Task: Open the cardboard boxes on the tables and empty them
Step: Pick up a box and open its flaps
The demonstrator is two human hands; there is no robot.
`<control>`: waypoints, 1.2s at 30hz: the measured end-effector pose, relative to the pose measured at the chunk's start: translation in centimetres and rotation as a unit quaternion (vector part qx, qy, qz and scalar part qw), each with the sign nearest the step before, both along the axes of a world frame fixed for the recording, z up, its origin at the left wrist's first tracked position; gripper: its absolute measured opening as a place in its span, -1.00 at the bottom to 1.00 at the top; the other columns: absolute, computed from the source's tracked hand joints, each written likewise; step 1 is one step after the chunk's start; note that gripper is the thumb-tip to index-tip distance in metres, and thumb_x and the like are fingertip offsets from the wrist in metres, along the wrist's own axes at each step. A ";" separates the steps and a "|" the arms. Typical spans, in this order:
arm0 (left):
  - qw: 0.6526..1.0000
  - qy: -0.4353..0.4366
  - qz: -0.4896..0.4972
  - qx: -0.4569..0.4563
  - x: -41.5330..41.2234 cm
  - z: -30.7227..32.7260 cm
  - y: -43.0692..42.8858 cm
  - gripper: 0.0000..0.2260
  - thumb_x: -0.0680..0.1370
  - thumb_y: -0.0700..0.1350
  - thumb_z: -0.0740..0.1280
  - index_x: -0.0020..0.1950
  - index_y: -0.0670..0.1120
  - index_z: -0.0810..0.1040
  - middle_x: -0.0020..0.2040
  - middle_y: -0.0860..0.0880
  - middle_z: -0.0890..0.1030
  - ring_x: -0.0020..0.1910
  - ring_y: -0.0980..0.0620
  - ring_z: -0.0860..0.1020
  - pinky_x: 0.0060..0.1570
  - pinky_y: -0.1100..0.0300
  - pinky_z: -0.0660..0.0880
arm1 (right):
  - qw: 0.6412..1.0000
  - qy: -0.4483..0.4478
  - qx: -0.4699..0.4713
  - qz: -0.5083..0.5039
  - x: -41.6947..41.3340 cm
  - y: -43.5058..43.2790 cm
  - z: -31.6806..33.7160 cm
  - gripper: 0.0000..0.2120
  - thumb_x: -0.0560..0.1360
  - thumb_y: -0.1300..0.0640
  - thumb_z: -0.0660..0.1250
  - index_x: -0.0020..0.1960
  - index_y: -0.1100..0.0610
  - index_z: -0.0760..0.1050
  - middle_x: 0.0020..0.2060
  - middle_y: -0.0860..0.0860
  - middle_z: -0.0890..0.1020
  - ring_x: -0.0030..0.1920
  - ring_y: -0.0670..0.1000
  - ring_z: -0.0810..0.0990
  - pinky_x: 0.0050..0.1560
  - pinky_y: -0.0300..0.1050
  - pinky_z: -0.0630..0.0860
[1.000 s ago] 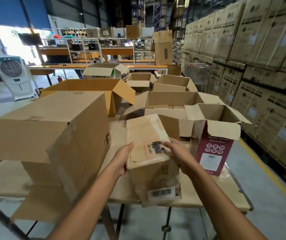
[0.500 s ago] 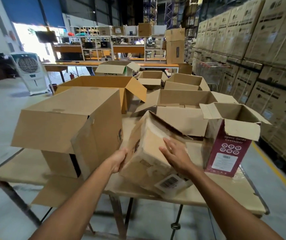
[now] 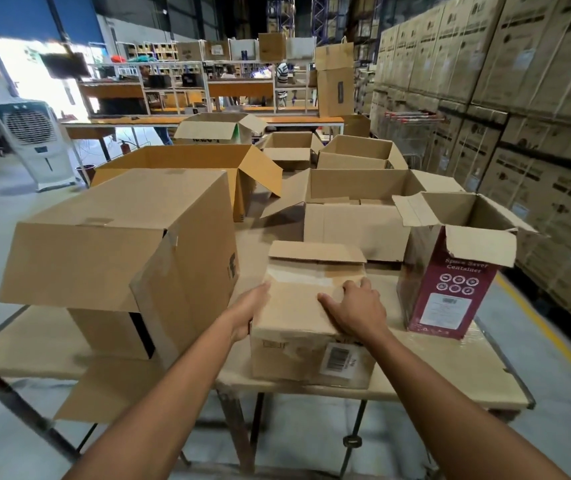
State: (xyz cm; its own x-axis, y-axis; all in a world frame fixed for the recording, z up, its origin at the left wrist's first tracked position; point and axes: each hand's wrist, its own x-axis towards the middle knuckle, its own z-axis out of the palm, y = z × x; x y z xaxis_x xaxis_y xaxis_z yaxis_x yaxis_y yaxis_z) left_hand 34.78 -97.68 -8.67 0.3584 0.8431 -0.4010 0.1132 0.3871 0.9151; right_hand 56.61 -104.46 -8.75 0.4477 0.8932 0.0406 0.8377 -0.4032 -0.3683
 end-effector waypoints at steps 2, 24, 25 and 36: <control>0.998 0.021 0.009 0.056 1.5 -0.3 -0.6 -0.68 0.72 0.04 0.08 0.31 -0.08 0.49 0.16 -0.04 0.62 0.09 0.01 0.60 0.06 0.12 0.53 | 0.999 0.006 0.036 0.000 0.6 -0.1 0.2 -0.35 0.51 -0.36 0.22 0.35 0.12 0.47 0.43 0.19 0.39 0.38 0.21 0.39 0.30 0.13 0.47; 0.854 0.326 -0.151 0.378 1.4 -2.4 -1.6 -0.49 0.67 0.10 0.20 0.59 0.00 0.23 0.64 0.00 0.02 0.62 -0.03 -0.06 0.51 0.03 0.04 | 0.981 0.156 0.075 0.089 1.7 -5.1 1.3 -0.86 0.57 0.03 0.36 -0.07 0.09 0.59 -0.30 0.02 0.68 -0.27 0.04 0.64 -0.21 -0.03 0.57; 0.823 0.373 -0.160 0.398 1.4 -2.5 -1.6 -0.47 0.67 0.16 0.14 0.61 0.02 0.20 0.65 0.00 -0.04 0.62 -0.03 -0.15 0.54 -0.04 -0.04 | 0.992 0.060 0.063 0.094 1.1 -5.1 0.9 -0.85 0.56 -0.01 0.35 -0.08 0.05 0.60 -0.26 -0.02 0.68 -0.19 0.04 0.63 -0.16 -0.05 0.53; 0.808 0.399 -0.071 0.429 4.7 -0.2 3.4 -0.36 0.62 -0.07 0.26 0.64 -0.04 0.03 0.63 -0.13 0.04 0.61 -0.11 -0.01 0.55 -0.01 0.05 | 0.987 -0.082 0.136 0.023 3.0 0.5 0.8 -0.62 0.52 0.06 0.35 0.31 0.03 0.43 0.22 0.07 0.48 0.19 0.12 0.44 0.06 0.00 0.47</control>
State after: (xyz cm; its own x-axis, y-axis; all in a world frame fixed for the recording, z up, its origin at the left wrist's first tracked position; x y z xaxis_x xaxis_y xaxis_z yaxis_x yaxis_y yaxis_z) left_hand 39.52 -94.24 -8.91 0.3917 0.9064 0.1578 0.7862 -0.4189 0.4544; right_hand 59.64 -103.95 -7.97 0.3743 0.8587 0.3501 0.9104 -0.2686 -0.3147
